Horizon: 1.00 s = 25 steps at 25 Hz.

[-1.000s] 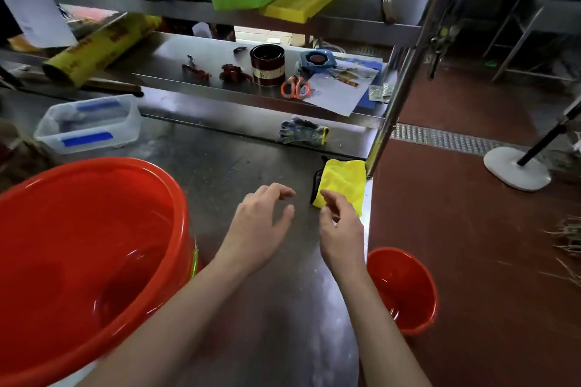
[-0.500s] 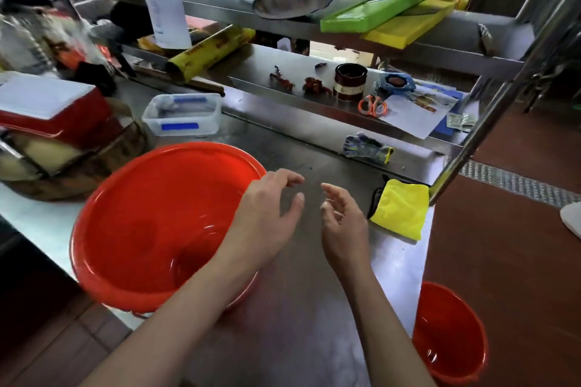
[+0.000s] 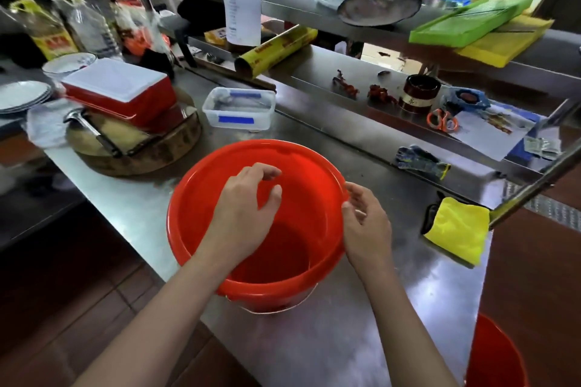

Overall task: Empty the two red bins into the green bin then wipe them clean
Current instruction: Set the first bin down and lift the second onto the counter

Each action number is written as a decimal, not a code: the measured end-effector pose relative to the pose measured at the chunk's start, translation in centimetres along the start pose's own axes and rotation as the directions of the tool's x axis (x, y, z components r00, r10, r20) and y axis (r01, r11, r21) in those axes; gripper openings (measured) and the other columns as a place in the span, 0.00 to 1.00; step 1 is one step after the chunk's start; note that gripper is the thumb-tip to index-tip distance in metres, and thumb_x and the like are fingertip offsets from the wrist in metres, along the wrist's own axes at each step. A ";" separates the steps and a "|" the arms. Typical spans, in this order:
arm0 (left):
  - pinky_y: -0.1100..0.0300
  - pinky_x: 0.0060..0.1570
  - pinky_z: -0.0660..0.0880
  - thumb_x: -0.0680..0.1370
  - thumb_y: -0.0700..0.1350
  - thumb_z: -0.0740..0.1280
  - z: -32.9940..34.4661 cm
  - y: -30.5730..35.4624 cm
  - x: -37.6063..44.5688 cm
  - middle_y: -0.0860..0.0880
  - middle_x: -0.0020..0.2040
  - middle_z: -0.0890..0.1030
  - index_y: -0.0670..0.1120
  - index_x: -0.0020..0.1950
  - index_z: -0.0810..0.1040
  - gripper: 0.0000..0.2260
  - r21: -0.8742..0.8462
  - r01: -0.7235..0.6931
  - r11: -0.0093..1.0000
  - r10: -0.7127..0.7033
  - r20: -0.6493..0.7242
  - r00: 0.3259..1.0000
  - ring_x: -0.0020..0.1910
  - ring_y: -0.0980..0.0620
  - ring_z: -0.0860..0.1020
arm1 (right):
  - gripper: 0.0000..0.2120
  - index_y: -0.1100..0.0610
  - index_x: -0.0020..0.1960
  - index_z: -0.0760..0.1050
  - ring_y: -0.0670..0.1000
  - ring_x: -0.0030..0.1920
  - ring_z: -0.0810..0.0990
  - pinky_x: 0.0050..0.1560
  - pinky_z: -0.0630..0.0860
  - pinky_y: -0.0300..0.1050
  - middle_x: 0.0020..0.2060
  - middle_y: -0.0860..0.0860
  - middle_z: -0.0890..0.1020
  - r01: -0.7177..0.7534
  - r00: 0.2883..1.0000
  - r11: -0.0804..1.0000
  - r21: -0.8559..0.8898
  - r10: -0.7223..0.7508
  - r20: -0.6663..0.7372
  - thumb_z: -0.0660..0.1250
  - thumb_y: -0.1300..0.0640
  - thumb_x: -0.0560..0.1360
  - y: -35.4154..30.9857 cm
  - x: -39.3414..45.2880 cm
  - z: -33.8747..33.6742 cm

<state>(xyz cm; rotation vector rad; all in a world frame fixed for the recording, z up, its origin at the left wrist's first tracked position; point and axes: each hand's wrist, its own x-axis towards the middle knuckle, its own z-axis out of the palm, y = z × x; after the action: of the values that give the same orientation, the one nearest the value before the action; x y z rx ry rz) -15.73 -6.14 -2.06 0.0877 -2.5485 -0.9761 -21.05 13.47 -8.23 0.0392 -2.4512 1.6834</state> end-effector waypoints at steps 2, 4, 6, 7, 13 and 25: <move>0.55 0.63 0.73 0.81 0.43 0.67 -1.4 -1.8 -0.2 0.55 0.58 0.80 0.50 0.63 0.78 0.11 0.012 0.032 0.999 -0.032 -0.018 0.999 0.58 0.56 0.76 | 0.16 0.43 0.65 0.76 0.46 0.58 0.80 0.62 0.78 0.54 0.59 0.44 0.81 -0.018 1.000 0.999 -0.030 0.018 -0.015 0.63 0.57 0.80 -0.2 -0.4 0.5; 0.51 0.64 0.73 0.81 0.43 0.67 -2.4 -3.6 -0.4 0.53 0.60 0.80 0.50 0.64 0.77 0.12 0.036 0.044 0.998 -0.042 -0.045 0.998 0.60 0.53 0.77 | 0.16 0.43 0.65 0.75 0.46 0.58 0.80 0.63 0.78 0.54 0.60 0.43 0.80 -0.033 0.999 0.998 -0.056 0.032 -0.024 0.63 0.57 0.80 -0.4 -0.7 0.6; 0.46 0.66 0.72 0.80 0.44 0.67 -3.1 -5.3 -0.7 0.52 0.63 0.79 0.51 0.66 0.76 0.14 0.084 0.061 0.995 -0.056 -0.062 0.997 0.63 0.50 0.76 | 0.17 0.43 0.66 0.75 0.45 0.59 0.79 0.64 0.77 0.54 0.60 0.43 0.80 -0.040 0.998 0.996 -0.073 0.037 -0.046 0.64 0.57 0.80 -0.5 -0.9 0.7; 0.44 0.67 0.71 0.81 0.45 0.67 -3.3 -6.0 -1.0 0.51 0.65 0.78 0.51 0.68 0.76 0.15 0.114 0.090 0.989 -0.083 -0.065 0.994 0.65 0.48 0.76 | 0.17 0.44 0.66 0.75 0.45 0.60 0.78 0.65 0.76 0.54 0.61 0.43 0.79 -0.046 0.997 0.995 -0.087 0.041 -0.062 0.64 0.57 0.79 -0.5 -1.0 0.8; 0.36 0.70 0.66 0.80 0.48 0.68 -3.9 -9.3 -2.2 0.42 0.75 0.66 0.52 0.72 0.71 0.21 0.167 0.310 0.936 -0.302 -0.073 0.950 0.72 0.38 0.67 | 0.26 0.48 0.77 0.65 0.49 0.71 0.71 0.72 0.69 0.52 0.72 0.47 0.71 -0.157 0.987 0.977 -0.144 0.150 -0.059 0.64 0.56 0.80 -0.3 -2.2 1.8; 0.45 0.64 0.73 0.79 0.47 0.69 -4.9 -11.8 -2.6 0.42 0.72 0.67 0.52 0.73 0.69 0.23 0.021 0.410 0.912 -0.410 0.033 0.911 0.69 0.40 0.69 | 0.25 0.55 0.76 0.68 0.52 0.71 0.72 0.74 0.68 0.53 0.71 0.51 0.74 -0.199 0.976 0.962 -0.187 0.177 -0.130 0.59 0.65 0.79 -0.7 -3.7 3.4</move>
<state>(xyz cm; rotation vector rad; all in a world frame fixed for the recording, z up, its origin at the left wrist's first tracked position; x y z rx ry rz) -12.43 -17.60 -7.41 0.6388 -2.6250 -1.1144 -17.76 9.80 -9.28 -0.3149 -2.5925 1.4517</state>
